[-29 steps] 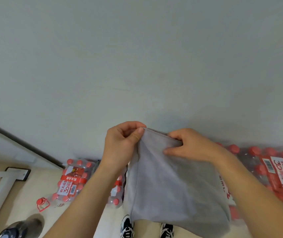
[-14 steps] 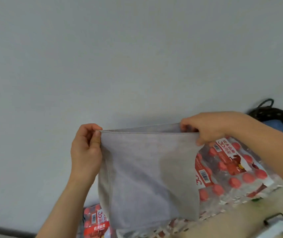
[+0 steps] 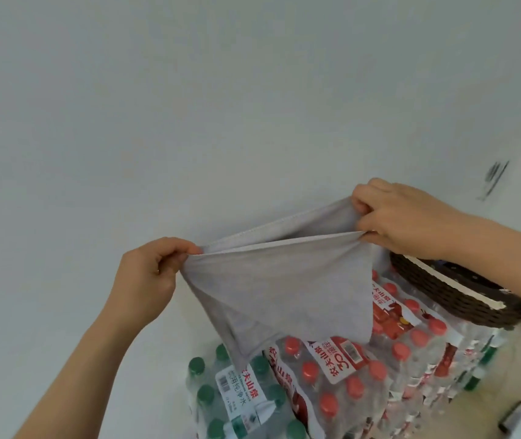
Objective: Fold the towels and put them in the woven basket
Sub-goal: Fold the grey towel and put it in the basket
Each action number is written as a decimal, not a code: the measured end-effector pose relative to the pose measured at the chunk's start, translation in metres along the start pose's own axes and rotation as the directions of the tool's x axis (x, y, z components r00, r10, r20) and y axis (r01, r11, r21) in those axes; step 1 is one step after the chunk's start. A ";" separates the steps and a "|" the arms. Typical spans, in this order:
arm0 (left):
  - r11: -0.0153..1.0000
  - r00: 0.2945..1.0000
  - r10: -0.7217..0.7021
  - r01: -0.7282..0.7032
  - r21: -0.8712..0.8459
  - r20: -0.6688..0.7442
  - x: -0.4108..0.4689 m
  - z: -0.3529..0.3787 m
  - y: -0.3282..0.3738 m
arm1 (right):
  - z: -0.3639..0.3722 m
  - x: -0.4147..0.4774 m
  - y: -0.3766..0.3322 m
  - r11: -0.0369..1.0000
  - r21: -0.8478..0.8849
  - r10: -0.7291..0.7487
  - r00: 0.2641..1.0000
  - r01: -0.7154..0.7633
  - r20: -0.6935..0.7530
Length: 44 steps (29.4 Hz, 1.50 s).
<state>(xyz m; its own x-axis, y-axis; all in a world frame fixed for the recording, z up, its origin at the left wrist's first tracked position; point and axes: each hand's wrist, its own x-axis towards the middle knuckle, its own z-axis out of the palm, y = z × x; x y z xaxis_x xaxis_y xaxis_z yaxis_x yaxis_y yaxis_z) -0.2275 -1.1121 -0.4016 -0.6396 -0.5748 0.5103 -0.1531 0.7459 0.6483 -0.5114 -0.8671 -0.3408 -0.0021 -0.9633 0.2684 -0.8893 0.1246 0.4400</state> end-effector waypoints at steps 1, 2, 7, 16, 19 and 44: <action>1.000 1.000 0.001 -0.001 0.012 -0.006 0.004 -0.002 0.003 | -0.002 -0.004 0.002 0.999 -0.052 0.012 1.000 -0.013 -0.017; 1.000 1.000 0.007 -0.007 0.025 -0.018 0.007 -0.004 0.005 | -0.004 -0.007 0.004 0.995 -0.095 0.024 1.000 -0.025 -0.017; 0.999 0.999 -0.017 0.017 0.028 0.027 0.023 -0.011 0.020 | -0.015 -0.023 0.021 0.966 0.141 0.198 0.969 -0.219 0.146; 0.940 0.975 -0.143 0.187 -0.284 0.170 0.032 -0.015 0.043 | -0.052 -0.037 0.025 0.316 0.875 0.458 0.866 -0.368 0.199; 0.937 0.962 -0.137 0.203 -0.285 0.235 0.035 -0.008 0.044 | -0.044 -0.036 0.032 0.249 0.905 0.482 0.855 -0.345 0.193; 0.684 0.804 -0.062 0.466 -0.561 0.591 0.004 0.225 0.144 | 0.109 -0.010 0.162 0.481 0.769 0.764 0.631 -0.420 -0.133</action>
<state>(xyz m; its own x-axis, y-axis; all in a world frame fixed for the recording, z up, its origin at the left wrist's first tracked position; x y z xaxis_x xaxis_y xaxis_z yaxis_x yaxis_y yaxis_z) -0.4219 -0.9312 -0.4334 -0.9501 -0.3097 0.0361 0.0204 0.0536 0.9984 -0.7054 -0.8633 -0.3657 -0.6200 -0.4812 0.6197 -0.7789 0.2820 -0.5602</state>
